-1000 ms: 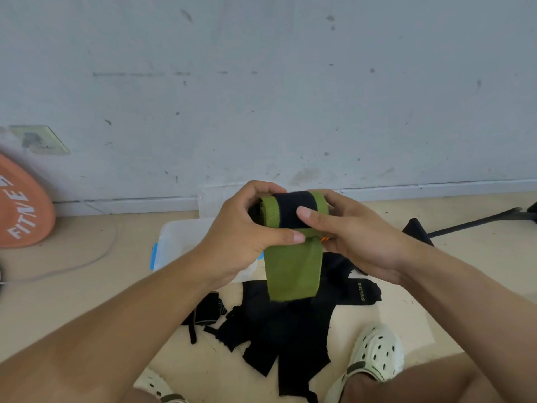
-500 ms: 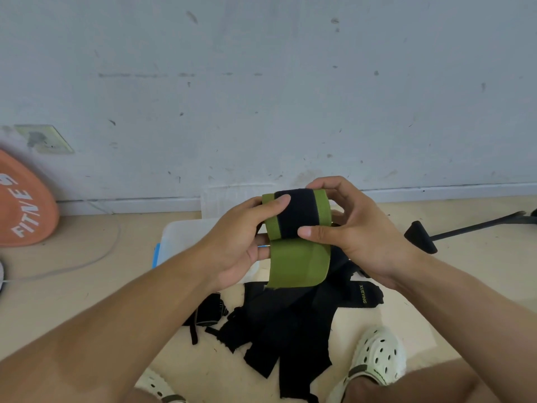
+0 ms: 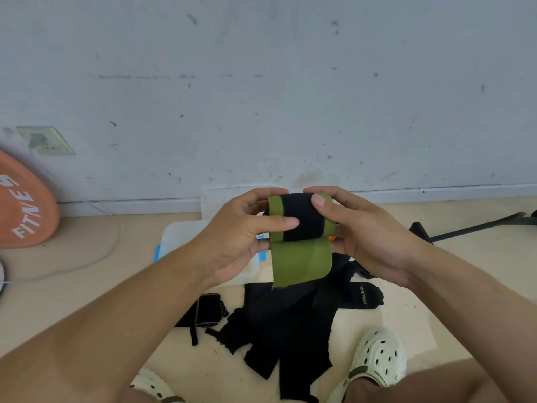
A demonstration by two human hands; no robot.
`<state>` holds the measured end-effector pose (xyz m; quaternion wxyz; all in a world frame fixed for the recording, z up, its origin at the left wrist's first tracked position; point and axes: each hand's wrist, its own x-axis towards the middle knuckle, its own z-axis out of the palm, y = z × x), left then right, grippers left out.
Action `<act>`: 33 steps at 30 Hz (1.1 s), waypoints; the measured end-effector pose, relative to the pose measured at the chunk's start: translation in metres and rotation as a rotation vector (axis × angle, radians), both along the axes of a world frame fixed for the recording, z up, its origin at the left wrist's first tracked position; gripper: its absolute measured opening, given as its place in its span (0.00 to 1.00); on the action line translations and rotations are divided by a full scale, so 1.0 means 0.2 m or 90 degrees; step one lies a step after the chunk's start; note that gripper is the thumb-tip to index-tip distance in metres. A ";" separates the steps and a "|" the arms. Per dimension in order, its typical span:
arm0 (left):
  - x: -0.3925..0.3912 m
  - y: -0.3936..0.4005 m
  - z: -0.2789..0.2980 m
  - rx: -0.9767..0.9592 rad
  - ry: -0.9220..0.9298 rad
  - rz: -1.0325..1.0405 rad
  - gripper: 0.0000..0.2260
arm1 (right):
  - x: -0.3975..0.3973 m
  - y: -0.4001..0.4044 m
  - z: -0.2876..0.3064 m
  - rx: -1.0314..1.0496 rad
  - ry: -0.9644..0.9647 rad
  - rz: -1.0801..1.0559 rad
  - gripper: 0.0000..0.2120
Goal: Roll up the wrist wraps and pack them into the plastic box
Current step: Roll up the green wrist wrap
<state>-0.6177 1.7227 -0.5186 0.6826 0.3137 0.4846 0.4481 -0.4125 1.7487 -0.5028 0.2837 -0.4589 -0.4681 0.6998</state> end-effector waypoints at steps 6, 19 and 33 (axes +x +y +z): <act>0.02 -0.01 0.01 -0.027 -0.036 -0.009 0.25 | 0.00 0.00 -0.02 0.035 0.006 -0.028 0.22; 0.01 0.00 0.00 0.016 0.023 0.016 0.26 | 0.02 0.01 -0.02 -0.056 0.013 0.044 0.22; 0.02 -0.02 0.01 -0.064 -0.003 -0.012 0.25 | 0.01 -0.01 -0.04 0.073 -0.002 -0.027 0.19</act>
